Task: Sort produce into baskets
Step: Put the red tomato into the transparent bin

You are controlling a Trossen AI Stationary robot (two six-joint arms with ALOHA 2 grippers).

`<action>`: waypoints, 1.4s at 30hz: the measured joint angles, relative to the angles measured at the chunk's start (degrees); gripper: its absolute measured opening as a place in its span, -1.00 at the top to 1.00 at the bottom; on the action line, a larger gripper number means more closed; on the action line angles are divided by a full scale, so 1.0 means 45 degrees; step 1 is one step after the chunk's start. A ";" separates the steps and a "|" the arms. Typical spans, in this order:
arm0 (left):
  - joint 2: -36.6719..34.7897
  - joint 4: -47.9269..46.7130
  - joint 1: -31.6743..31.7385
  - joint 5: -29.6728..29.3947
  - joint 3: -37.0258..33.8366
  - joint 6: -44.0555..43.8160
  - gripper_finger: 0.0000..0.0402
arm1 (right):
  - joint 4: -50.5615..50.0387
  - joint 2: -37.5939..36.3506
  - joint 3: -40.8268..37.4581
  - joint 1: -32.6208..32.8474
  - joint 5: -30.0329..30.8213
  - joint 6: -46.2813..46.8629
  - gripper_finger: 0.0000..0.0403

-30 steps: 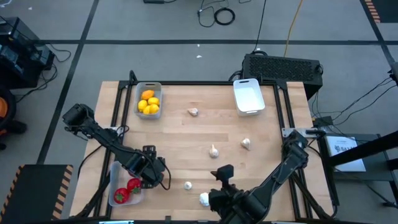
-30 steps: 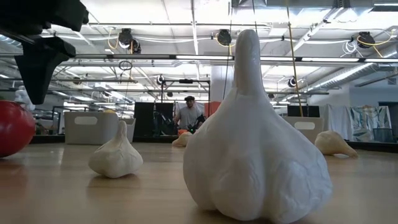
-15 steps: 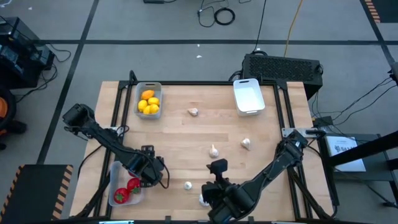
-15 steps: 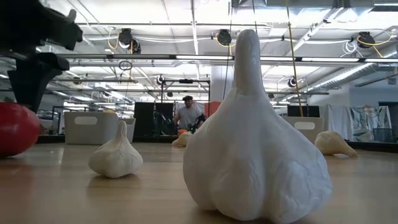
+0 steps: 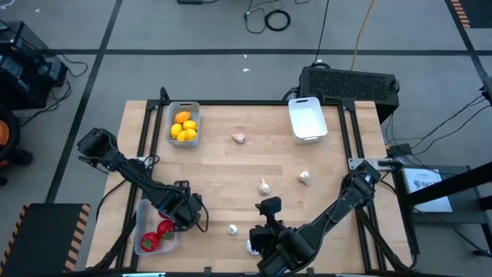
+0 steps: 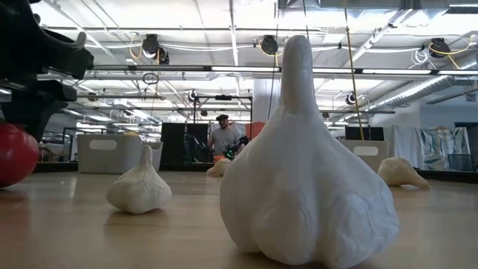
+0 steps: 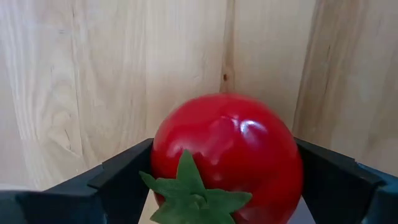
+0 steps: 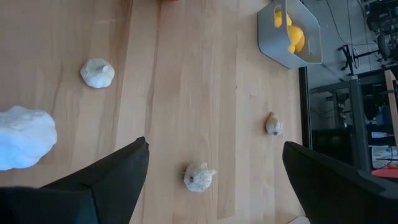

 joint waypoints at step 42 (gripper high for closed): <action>0.0010 -0.0044 0.0030 0.0161 0.0005 0.0019 -0.56 | 0.0039 0.0005 0.0000 0.0000 0.0000 0.0005 -0.77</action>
